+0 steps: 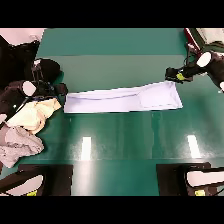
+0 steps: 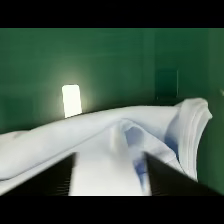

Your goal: Fold the shirts.

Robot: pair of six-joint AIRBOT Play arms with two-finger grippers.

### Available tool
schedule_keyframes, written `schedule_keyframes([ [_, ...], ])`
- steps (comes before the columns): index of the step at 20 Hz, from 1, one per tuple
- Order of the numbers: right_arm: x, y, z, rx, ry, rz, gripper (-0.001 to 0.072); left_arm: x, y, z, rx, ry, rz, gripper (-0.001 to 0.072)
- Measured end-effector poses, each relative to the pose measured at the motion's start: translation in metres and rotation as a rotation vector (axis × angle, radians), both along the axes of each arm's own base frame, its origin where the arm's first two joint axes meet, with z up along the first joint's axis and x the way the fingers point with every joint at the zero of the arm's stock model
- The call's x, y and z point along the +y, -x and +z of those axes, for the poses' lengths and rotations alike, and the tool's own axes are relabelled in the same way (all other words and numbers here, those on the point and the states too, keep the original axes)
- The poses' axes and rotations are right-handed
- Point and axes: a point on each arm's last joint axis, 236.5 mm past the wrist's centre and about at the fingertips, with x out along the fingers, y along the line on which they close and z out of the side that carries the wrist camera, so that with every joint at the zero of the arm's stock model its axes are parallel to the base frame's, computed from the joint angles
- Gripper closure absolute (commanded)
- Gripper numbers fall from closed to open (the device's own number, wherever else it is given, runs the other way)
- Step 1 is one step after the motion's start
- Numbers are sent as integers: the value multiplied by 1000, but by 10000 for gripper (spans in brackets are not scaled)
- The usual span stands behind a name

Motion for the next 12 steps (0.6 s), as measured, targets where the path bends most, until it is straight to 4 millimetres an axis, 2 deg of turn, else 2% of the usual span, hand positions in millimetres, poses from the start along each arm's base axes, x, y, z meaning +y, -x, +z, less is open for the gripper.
schedule_keyframes([
  [3,-4,-6,10,1,0,35,135,-1,-10,16,-30,17,15,120],
  [6,-14,9,17,60,-37,107,125,-4,-6,22,2,19,1,645],
  [7,-21,17,15,89,-56,120,67,-5,-2,21,23,15,-10,678],
  [8,-29,25,12,116,-78,123,18,-6,3,19,49,7,-26,678],
  [12,-62,55,-15,203,-206,96,12,-9,23,9,144,-6,-74,678],
])
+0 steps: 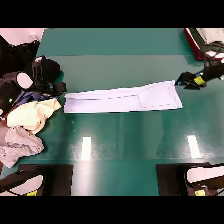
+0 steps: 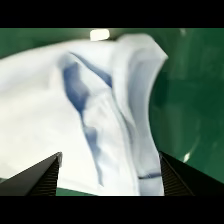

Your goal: Fold the shirts.

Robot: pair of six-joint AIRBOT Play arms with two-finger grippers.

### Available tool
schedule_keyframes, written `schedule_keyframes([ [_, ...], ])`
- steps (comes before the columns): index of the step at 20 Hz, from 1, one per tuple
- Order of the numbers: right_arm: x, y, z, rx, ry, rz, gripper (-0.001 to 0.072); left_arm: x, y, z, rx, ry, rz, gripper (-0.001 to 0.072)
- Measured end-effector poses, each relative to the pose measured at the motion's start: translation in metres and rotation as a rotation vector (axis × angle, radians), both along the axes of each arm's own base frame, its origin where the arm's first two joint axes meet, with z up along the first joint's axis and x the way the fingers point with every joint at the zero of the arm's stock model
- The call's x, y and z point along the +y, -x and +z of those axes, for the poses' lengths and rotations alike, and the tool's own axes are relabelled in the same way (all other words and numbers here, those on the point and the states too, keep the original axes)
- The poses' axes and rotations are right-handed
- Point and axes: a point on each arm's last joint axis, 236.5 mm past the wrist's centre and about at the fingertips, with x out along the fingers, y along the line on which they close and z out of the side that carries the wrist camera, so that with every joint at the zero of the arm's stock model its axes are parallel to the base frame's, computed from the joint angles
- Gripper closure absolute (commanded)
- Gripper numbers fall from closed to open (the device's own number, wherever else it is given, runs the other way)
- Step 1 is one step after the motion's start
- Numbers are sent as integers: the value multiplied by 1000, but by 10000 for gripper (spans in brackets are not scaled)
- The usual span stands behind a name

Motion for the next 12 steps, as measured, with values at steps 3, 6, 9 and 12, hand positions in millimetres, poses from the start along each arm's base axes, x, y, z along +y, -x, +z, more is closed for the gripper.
schedule_keyframes([
  [3,-9,12,-21,46,-139,-20,12,-8,9,-2,39,25,-26,678],
  [6,-6,18,-39,82,-242,12,12,-20,14,-1,60,75,-40,678],
  [9,-1,17,-53,111,-303,53,14,-32,18,2,71,126,-59,678],
  [12,16,13,-59,130,-358,99,16,-50,24,3,81,151,-104,679],
])
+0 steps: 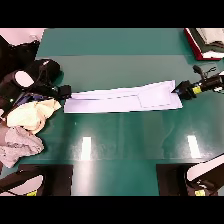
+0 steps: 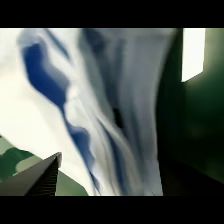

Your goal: Fold the shirts.

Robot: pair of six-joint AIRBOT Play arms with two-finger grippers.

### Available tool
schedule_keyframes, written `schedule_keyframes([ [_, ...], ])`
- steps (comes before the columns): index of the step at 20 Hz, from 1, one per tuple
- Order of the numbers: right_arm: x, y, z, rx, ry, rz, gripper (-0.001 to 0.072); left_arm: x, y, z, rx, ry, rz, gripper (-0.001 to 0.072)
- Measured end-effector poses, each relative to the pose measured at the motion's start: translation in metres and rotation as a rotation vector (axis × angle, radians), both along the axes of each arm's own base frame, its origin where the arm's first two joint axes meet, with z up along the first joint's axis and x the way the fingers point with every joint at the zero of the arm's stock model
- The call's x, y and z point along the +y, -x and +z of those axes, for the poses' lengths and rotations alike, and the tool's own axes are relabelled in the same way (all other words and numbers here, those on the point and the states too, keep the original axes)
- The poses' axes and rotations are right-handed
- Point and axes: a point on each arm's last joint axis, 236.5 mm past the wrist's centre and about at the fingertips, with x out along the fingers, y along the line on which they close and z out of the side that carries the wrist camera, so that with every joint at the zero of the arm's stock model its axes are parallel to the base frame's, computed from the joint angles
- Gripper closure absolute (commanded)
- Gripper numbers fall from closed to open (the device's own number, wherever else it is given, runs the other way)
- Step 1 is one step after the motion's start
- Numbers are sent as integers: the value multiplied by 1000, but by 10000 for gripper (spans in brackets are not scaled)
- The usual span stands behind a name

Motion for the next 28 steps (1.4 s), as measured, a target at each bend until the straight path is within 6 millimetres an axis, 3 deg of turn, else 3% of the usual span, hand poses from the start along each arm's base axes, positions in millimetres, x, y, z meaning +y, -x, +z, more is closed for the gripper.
schedule_keyframes([
  [1,5,0,-4,5,-7,17,44,-7,2,0,0,4,-18,679],
  [3,16,-1,-11,13,-8,49,232,-24,7,1,-3,12,-60,679],
  [6,26,-2,-20,12,0,87,647,-51,12,1,-20,19,-118,679],
  [7,28,-2,-22,13,3,97,694,-61,15,-1,-20,22,-139,680],
  [11,37,-7,-7,-37,-14,116,696,-107,15,-17,-19,37,-206,680],
  [15,65,-21,60,-190,-81,120,697,-164,-7,-26,-31,63,-272,679],
  [19,108,-21,133,-327,-88,137,698,-215,-29,-44,-31,76,-331,679],
  [24,169,-6,195,-440,-94,182,698,-242,-49,-68,-15,81,-351,680],
  [28,206,6,226,-491,-110,221,698,-239,-61,-75,-18,69,-327,680],
])
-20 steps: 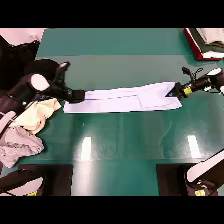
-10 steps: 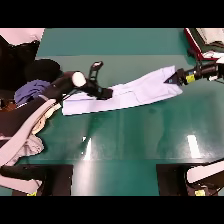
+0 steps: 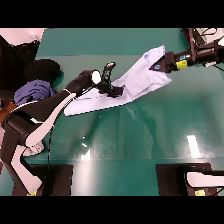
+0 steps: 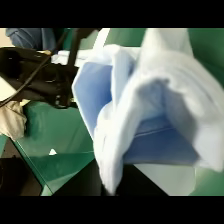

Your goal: Fold the shirts.

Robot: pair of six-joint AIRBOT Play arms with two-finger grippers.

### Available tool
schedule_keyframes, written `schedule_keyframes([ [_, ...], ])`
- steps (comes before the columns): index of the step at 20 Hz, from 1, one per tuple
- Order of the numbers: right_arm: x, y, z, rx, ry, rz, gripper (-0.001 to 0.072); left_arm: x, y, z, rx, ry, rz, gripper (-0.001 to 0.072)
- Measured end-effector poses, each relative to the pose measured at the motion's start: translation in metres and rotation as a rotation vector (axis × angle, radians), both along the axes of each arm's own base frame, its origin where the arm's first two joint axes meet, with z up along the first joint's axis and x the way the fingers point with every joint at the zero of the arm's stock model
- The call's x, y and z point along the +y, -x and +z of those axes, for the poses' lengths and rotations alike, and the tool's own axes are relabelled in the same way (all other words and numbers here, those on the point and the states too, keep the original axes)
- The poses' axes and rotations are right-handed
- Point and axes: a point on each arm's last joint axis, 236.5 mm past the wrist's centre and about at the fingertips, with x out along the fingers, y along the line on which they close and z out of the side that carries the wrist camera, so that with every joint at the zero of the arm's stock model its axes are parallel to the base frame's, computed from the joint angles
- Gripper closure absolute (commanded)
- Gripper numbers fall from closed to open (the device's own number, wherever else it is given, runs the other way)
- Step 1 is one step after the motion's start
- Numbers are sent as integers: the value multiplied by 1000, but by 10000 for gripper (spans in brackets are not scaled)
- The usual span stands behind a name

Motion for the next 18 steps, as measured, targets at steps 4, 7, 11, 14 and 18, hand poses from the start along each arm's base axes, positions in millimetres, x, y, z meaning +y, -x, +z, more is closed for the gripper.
schedule_keyframes([
  [4,29,0,25,-45,-6,47,699,13,-4,-2,29,-19,15,680],
  [7,54,-2,33,-57,-13,96,699,30,-7,14,22,-47,4,680],
  [11,95,-2,31,-63,-19,182,698,78,-20,69,-70,-110,16,679],
  [14,134,3,20,-59,-26,254,698,136,-27,131,-176,-166,69,679],
  [18,189,14,-6,-65,-33,337,698,223,-19,212,-313,-264,187,679],
])
